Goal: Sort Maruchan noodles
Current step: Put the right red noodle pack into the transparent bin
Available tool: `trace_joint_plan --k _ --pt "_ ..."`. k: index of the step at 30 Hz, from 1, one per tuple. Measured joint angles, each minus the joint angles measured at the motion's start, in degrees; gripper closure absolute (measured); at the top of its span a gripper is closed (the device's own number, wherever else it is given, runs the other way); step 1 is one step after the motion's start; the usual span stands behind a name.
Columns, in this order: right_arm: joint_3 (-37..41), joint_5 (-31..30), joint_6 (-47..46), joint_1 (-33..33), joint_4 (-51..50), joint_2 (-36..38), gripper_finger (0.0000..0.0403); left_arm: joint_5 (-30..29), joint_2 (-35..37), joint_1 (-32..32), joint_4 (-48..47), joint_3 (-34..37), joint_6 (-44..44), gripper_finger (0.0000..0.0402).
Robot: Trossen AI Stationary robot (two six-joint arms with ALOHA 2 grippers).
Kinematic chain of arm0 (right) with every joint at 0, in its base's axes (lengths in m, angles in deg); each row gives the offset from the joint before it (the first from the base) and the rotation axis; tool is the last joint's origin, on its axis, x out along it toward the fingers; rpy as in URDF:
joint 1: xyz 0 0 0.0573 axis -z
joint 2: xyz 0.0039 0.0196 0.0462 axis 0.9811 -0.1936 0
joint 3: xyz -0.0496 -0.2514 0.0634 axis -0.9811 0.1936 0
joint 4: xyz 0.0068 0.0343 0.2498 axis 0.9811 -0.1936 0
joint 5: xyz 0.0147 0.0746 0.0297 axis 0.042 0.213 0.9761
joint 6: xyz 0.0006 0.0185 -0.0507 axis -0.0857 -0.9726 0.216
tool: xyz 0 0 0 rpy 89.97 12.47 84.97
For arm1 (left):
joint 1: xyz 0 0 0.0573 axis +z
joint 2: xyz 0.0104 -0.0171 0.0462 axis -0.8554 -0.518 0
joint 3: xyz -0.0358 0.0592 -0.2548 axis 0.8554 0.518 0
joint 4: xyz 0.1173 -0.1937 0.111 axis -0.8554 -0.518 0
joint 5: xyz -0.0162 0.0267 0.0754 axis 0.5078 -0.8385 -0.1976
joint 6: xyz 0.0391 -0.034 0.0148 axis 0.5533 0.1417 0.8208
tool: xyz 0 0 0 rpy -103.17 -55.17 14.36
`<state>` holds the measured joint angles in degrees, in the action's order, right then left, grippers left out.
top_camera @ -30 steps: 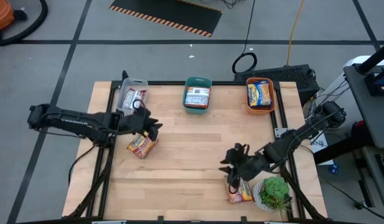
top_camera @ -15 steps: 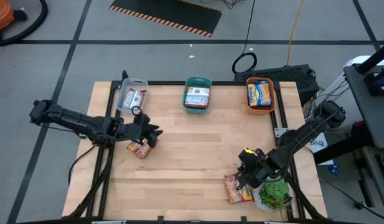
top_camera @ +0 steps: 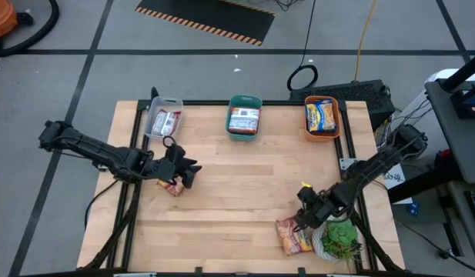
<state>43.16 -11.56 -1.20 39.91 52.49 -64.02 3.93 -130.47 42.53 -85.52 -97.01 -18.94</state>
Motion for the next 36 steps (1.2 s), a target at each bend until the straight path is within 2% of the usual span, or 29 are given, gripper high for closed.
trace_joint_plan --k 5,12,16,24,36 --pt "1.5 2.9 5.1 1.8 6.6 0.0 0.0190 0.1 -2.3 0.0 0.2 0.0 -0.9 0.0227" --pt "1.6 4.3 9.8 4.5 7.2 0.0 0.0210 0.7 -6.2 0.0 0.5 0.0 -2.2 0.0227" --pt "1.6 4.2 14.5 5.7 7.5 0.0 0.0236 0.7 -7.0 0.0 2.2 0.0 -2.1 0.0227" --pt "1.6 5.9 15.6 5.2 10.6 0.0 0.0305 0.7 -7.0 0.0 3.8 0.0 -0.9 0.0227" --pt "1.6 7.4 18.3 4.7 11.4 0.0 0.0360 0.7 -7.0 0.0 3.8 0.0 -0.8 0.0227"
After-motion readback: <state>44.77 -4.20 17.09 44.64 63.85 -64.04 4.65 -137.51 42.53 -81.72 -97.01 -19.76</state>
